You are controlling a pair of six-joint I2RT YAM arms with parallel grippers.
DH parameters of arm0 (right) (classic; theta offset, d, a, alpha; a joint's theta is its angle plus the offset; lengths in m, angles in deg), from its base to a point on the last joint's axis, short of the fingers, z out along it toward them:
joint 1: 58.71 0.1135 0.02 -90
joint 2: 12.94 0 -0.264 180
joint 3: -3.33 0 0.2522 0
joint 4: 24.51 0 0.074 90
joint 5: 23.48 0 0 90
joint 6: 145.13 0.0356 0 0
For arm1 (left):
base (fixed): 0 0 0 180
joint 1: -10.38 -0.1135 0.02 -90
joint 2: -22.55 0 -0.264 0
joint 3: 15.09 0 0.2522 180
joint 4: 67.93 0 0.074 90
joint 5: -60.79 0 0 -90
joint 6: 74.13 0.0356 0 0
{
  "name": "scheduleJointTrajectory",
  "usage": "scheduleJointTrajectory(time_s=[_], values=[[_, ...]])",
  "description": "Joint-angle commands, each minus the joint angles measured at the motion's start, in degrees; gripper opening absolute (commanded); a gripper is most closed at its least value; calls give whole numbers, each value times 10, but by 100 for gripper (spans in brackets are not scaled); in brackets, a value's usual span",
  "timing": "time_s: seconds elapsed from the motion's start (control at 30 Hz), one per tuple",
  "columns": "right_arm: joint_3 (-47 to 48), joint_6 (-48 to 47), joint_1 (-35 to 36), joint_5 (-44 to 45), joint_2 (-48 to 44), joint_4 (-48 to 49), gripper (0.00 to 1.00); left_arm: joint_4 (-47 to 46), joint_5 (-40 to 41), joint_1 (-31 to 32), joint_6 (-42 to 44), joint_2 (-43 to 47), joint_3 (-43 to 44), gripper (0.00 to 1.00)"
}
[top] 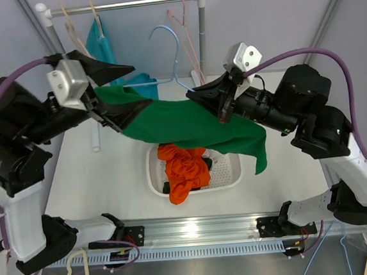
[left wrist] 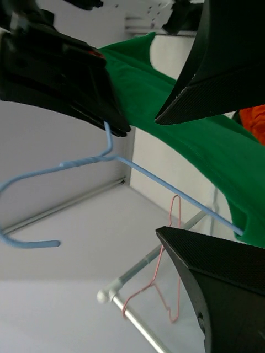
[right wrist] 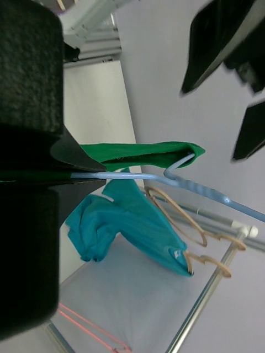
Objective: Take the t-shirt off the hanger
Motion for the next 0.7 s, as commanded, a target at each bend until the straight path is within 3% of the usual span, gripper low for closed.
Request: scheduleJointTrajectory(time_s=[0.0,0.13,0.4,0.5,0.67], values=[[50,21,1,-77,-10,-37,0,46,-85,-13,-3,-23,14,80],[55,26,6,-112,-7,-55,0,49,-115,-15,-18,-48,27,79],[47,22,7,-116,0,-59,0,39,-153,-15,-28,-57,27,66],[39,21,5,-108,-1,-52,0,50,-169,-16,-25,-59,37,58],[36,19,1,-110,4,-50,0,69,-237,-23,-23,-62,42,30]])
